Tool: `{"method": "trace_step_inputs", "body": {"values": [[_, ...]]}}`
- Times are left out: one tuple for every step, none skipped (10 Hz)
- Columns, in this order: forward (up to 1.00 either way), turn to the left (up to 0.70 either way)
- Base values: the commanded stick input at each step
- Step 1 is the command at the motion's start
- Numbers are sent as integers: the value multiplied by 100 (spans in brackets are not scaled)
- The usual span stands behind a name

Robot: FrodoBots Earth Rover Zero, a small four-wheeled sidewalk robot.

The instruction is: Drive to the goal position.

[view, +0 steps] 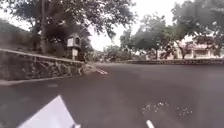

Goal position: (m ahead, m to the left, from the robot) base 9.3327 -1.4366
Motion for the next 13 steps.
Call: {"method": "trace_step_inputs", "body": {"values": [[50, -31], [50, -49], [50, -50], [50, -50], [50, -50], [50, -50], [50, -50], [50, 0], [50, 0], [50, 0], [50, 0], [50, 0], [50, 0]]}}
